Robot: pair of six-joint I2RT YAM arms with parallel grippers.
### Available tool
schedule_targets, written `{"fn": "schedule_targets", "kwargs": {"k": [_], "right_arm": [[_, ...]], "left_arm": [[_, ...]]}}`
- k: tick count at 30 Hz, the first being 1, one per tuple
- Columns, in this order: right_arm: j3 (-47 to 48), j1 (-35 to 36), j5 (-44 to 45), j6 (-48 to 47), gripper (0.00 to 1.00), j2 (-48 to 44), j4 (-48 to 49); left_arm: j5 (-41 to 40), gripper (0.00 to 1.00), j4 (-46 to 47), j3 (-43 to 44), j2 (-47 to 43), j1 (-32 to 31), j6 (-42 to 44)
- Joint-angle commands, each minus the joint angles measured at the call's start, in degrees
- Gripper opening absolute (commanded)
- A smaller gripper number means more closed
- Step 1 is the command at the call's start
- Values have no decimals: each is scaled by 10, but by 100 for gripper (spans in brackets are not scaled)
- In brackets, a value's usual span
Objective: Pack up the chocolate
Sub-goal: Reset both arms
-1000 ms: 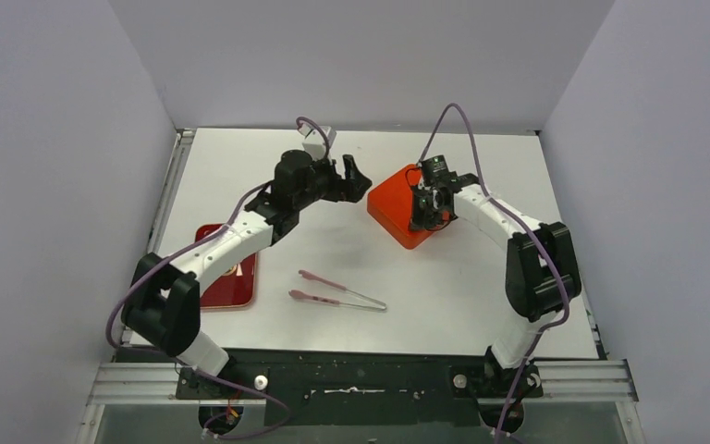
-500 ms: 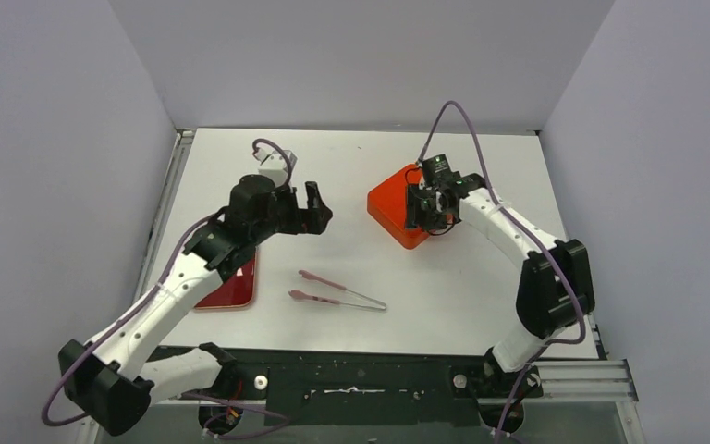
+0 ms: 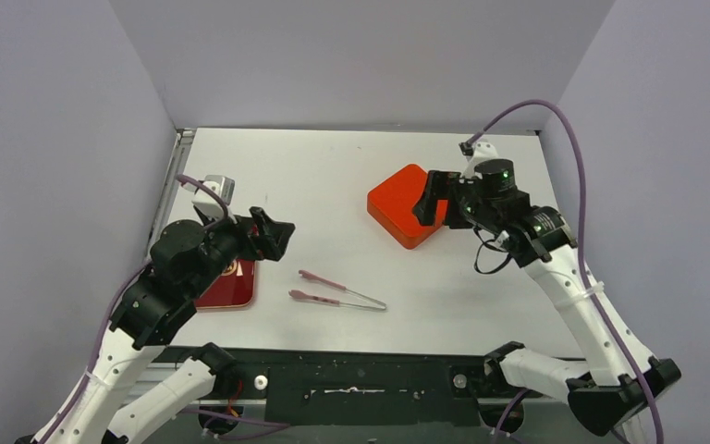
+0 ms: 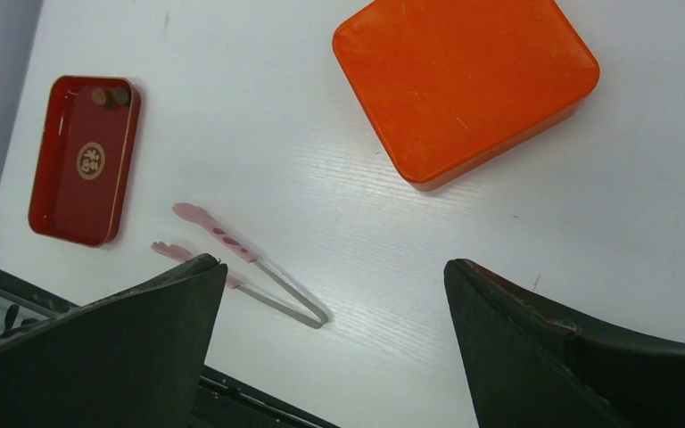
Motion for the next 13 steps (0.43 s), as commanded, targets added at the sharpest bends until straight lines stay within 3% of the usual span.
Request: {"fn": "schedule_targets", "kwargs": {"k": [1,13], "right_arm": [[-1,4,7,25,100,-52,-10],[-46,4,19,36,100,-106,16]], "left_arm": [[0,97,-25,5,-25,-4,-9],[-18,97,-44,6,-40,-4,5]]}}
